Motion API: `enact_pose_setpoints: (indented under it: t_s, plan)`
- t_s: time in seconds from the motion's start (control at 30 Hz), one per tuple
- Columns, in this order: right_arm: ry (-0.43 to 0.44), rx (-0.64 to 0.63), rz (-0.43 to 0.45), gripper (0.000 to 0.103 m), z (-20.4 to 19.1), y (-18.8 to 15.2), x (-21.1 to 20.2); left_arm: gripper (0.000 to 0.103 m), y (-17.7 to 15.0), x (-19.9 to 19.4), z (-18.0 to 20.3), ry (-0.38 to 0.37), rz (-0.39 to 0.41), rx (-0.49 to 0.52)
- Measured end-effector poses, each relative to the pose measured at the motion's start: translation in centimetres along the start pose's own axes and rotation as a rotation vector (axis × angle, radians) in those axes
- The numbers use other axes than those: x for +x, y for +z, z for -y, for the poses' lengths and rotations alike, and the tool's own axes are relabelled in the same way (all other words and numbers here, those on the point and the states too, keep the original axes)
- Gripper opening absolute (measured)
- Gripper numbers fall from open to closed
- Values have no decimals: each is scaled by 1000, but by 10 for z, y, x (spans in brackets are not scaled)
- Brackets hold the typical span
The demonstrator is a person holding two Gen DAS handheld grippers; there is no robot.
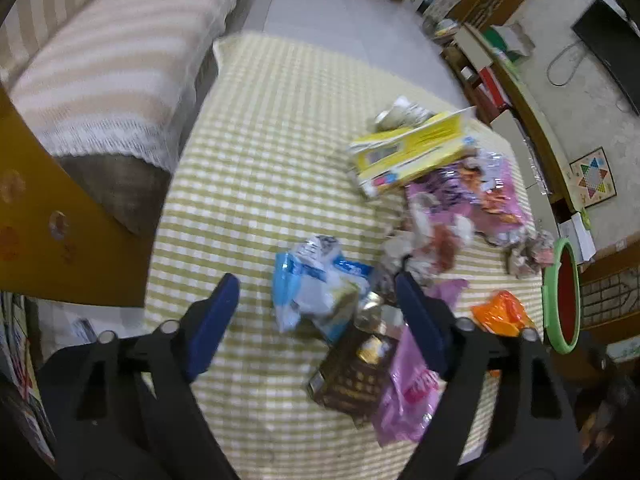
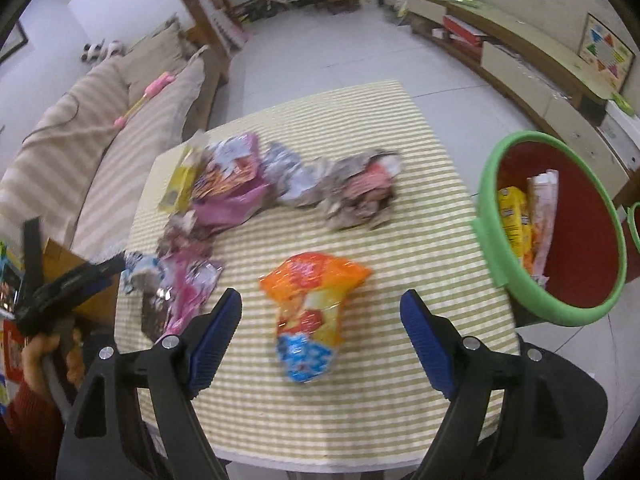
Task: Collect trash
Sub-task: 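Grasp the blue-and-white wrapper with the left gripper, then grasp the crumpled paper ball with the right gripper while the left holds the wrapper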
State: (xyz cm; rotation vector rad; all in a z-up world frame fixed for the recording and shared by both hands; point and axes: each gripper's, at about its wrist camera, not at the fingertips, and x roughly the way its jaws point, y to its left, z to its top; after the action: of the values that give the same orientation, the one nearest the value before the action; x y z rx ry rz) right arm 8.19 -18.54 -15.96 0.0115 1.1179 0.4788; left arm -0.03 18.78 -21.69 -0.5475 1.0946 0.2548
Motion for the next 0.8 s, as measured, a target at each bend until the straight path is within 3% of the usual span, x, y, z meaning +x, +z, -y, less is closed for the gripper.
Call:
enact_pose_setpoints:
  t_s: [0.1,0.17,0.33,0.37,0.57,0.8]
  plan:
    - [9,-27,-10,79,-14,-2,2,64,5,19,-4,-15,-52,-19]
    - [17,-53,-20,79,-26,-1,5,39,4,27,-1,-17,-73,-4]
    - [53,-132,-44,79,-56,12,21,27,-5,4,-5,-44,-17,-17]
    - [65,-153,-48,79,-64,16,26,21,-8,-3,-6,-42,0,-16]
    - [150,-215,-124,79,-101,42,73,21,-27,-40,-11,-21,87,-26]
    - [169,-203,-238,79,-136,60,138,22,-43,-41,-24,-43,40,-79]
